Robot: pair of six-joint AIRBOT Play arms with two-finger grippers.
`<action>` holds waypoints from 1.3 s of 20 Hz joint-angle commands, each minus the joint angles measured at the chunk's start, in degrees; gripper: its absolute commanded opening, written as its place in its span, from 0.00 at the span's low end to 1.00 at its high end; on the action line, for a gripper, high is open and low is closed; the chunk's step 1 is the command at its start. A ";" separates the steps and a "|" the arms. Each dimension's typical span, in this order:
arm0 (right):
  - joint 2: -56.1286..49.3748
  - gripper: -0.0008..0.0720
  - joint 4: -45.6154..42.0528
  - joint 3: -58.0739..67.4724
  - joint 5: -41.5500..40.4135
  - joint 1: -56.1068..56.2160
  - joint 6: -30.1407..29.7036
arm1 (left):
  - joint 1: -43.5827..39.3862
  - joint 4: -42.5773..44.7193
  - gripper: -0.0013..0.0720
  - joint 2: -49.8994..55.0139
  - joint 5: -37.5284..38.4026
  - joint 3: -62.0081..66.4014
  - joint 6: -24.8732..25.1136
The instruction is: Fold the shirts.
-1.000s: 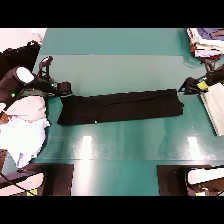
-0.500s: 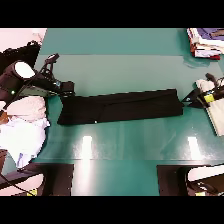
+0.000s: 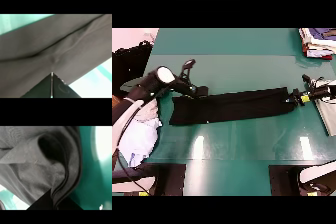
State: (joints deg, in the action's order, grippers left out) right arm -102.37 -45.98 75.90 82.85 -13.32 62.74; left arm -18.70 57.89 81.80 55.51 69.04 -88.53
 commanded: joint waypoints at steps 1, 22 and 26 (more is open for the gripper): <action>3.67 0.03 1.44 3.89 4.13 2.16 -0.59 | -4.57 -2.89 0.05 6.75 -2.03 4.63 -0.20; 18.23 0.03 7.45 25.16 1.90 31.63 7.15 | -12.85 -3.80 0.04 26.71 1.18 24.63 -2.62; 17.94 0.03 7.54 25.18 -0.79 36.85 6.25 | -6.25 1.42 0.05 18.58 4.37 24.74 -1.05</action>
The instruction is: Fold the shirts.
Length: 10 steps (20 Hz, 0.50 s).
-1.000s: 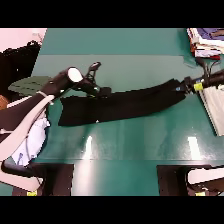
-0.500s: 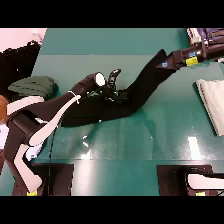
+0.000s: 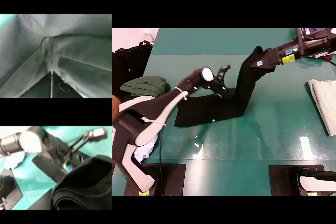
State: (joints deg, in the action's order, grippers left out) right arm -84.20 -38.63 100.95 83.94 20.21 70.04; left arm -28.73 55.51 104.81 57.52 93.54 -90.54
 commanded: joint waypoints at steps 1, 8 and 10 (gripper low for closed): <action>-0.76 0.03 0.28 0.13 -3.04 5.35 -1.20 | 6.40 5.99 0.05 -7.43 3.39 0.26 0.98; -12.92 0.03 11.63 0.13 -19.85 25.16 -12.20 | 25.09 16.50 0.05 -26.93 9.77 0.26 2.69; -16.83 0.32 11.61 0.13 -23.54 30.21 -18.88 | 28.85 16.55 0.05 -30.29 10.08 0.24 2.67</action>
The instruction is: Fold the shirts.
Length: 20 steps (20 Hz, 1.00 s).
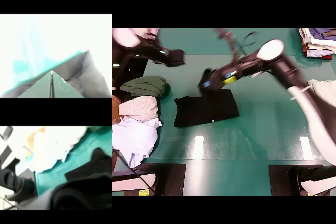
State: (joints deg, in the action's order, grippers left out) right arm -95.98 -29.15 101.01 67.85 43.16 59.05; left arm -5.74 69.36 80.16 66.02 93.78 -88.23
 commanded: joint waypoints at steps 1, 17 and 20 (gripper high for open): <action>-6.25 0.64 2.12 0.09 -8.87 8.70 -9.44 | 7.10 2.69 0.05 -6.71 1.62 0.00 0.35; 1.49 0.75 -13.38 -24.44 3.91 -26.05 7.56 | 8.22 1.36 0.05 -7.52 5.42 -0.04 0.35; -1.81 0.80 -9.79 -27.96 4.07 -27.19 7.54 | 8.22 0.24 0.05 -7.41 4.50 -0.04 0.37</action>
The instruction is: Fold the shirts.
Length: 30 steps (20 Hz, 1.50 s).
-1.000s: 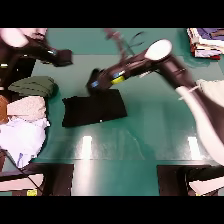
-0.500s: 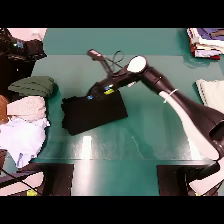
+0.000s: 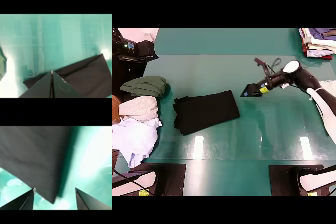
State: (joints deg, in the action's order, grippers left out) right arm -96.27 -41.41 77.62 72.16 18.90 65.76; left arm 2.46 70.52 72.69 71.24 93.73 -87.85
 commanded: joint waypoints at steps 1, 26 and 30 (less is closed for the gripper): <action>-2.89 0.80 3.43 -4.59 -0.44 -2.05 0.83 | 0.02 -1.07 0.05 0.04 -0.94 0.00 0.00; 3.52 0.03 -5.95 16.04 -1.55 -20.17 3.30 | -17.20 -4.96 0.05 0.11 -4.59 0.00 0.87; 6.01 0.03 -6.58 16.06 -2.16 -37.88 3.30 | -24.02 -4.96 0.05 0.11 -10.60 0.00 0.85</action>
State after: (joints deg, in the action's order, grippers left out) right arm -92.55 -46.37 93.62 70.50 -7.84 68.75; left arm -17.04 65.54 72.77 64.93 93.73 -86.98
